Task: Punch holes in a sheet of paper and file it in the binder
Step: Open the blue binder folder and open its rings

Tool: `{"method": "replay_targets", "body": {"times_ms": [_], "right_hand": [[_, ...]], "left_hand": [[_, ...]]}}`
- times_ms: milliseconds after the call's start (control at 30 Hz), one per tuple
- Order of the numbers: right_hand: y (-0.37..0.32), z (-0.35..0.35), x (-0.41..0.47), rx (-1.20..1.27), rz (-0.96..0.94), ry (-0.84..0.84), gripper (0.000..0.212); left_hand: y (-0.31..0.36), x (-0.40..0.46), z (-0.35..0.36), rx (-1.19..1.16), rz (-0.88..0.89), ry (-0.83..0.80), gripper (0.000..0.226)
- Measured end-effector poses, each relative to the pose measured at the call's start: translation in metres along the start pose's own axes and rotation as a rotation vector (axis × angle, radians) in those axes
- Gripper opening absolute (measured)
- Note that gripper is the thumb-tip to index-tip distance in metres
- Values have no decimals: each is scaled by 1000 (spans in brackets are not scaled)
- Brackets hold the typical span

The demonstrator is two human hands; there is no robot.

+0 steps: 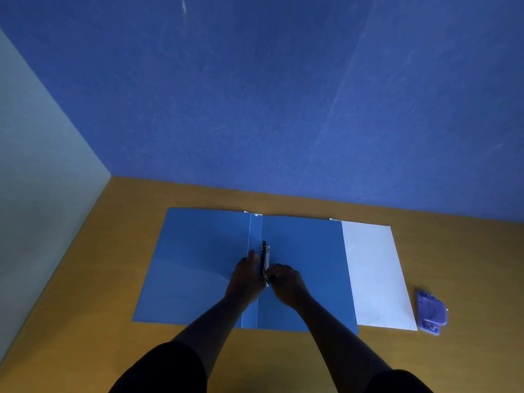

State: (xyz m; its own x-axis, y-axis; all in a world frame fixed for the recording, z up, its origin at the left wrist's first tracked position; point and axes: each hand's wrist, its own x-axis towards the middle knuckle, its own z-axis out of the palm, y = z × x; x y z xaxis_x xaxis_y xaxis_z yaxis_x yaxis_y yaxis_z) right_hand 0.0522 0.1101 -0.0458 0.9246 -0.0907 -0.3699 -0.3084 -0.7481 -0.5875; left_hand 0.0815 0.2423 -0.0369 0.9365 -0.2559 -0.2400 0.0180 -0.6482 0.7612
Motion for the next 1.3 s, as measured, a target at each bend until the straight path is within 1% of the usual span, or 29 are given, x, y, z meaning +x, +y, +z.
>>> {"method": "replay_targets", "body": {"times_ms": [67, 167, 300, 467, 533, 633, 767, 933, 1000, 1100, 1167, 1233, 1300], "right_hand": [[2, 1, 1, -14, -4, -17, 29], [5, 2, 2, -34, -13, -44, 33], [8, 2, 3, 5, -7, -65, 27], [11, 1, 3, 55, 29, -113, 21], [12, 3, 3, 79, 52, -104, 19], [14, 4, 3, 112, 62, -82, 19], [16, 2, 1, 216, 100, -58, 28], [19, -2, 0, 261, 111, -60, 31], [20, -3, 0, 255, 111, -77, 30], [21, -5, -1, 265, 94, -91, 19], [22, -10, -3, 279, 74, -64, 14], [27, -22, -8, 295, 80, 1, 15], [39, -39, -13, 306, 118, 98, 16]], "left_hand": [[-2, 0, 2, 76, 14, -19, 17], [-5, -1, 4, 166, -20, -71, 25], [-11, -2, 3, 252, -77, -95, 20], [-18, -1, 8, 178, 37, -149, 15], [-19, 1, 10, 157, 22, -146, 14], [-20, 6, 11, 129, -22, -143, 20], [-23, 10, 13, 26, -91, -128, 24], [-26, 10, 12, -45, -129, -123, 23], [-27, 10, 12, -45, -116, -134, 22], [-24, 7, 9, -15, -80, -132, 25], [-21, 6, 6, -15, -88, -156, 21], [-15, 6, -1, -37, -152, -202, 13], [-11, 7, -8, -22, -205, -205, 27]]}}
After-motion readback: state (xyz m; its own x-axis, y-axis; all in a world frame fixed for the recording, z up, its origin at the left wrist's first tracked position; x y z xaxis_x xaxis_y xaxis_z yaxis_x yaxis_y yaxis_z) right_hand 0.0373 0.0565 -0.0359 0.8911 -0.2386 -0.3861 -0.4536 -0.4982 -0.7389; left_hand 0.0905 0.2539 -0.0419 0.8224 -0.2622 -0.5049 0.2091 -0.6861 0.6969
